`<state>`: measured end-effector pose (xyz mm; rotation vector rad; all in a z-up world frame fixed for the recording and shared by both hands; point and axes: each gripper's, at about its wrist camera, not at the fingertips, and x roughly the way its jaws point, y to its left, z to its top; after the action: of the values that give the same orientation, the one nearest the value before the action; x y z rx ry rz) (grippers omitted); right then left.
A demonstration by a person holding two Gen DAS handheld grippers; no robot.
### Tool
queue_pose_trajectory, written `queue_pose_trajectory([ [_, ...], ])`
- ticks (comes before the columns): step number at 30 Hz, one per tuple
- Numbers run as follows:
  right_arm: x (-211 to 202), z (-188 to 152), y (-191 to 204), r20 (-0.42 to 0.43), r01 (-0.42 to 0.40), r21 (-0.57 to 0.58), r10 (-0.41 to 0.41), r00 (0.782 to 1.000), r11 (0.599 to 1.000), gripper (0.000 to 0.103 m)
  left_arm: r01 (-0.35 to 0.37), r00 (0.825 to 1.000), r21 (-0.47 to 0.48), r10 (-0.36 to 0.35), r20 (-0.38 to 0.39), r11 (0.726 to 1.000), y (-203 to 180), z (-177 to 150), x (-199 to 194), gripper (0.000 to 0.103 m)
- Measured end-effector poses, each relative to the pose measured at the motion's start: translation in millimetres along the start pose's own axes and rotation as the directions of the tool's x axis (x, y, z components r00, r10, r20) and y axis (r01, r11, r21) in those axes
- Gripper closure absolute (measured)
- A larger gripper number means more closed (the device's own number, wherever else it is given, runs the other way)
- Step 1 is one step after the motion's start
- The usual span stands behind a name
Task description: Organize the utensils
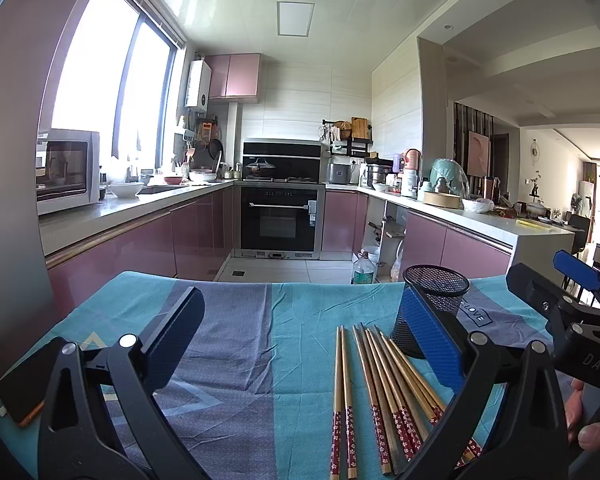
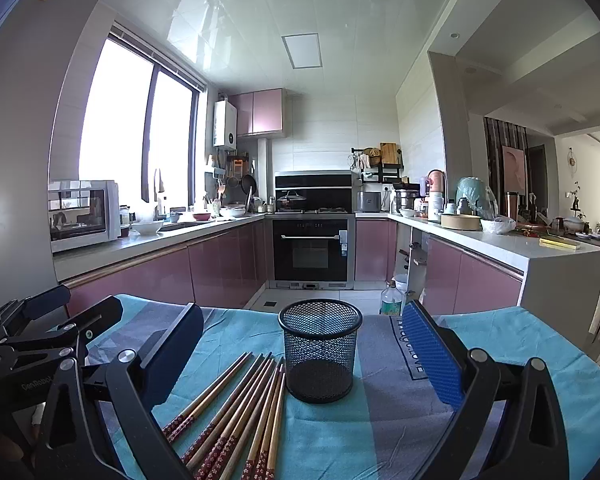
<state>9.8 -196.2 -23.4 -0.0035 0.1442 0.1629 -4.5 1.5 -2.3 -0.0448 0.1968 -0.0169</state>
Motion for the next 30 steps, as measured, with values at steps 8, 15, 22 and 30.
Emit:
queue_pose_trajectory([
  [8,0.9,-0.9,-1.1,-0.007,-0.005,0.004,0.005,1.000,1.000,0.007,0.000,1.000,0.002,0.000,-0.001,1.000,-0.6,-0.8,0.2,0.006],
  [15,3.1,-1.0,-0.1,-0.010,-0.008,0.003,0.008,1.000,1.000,0.007,-0.002,1.000,0.003,0.002,-0.003,1.000,-0.5,-1.2,0.2,0.006],
  [22,3.1,-1.0,0.0,-0.009,-0.010,0.004,0.010,1.000,1.000,0.007,-0.001,1.000,0.004,0.001,-0.003,1.000,-0.9,-1.2,0.0,0.006],
  [30,2.7,-0.2,-2.8,-0.005,-0.008,0.009,0.008,1.000,1.000,0.007,-0.001,1.000,0.004,0.001,-0.005,1.000,-1.0,-1.6,0.2,0.006],
])
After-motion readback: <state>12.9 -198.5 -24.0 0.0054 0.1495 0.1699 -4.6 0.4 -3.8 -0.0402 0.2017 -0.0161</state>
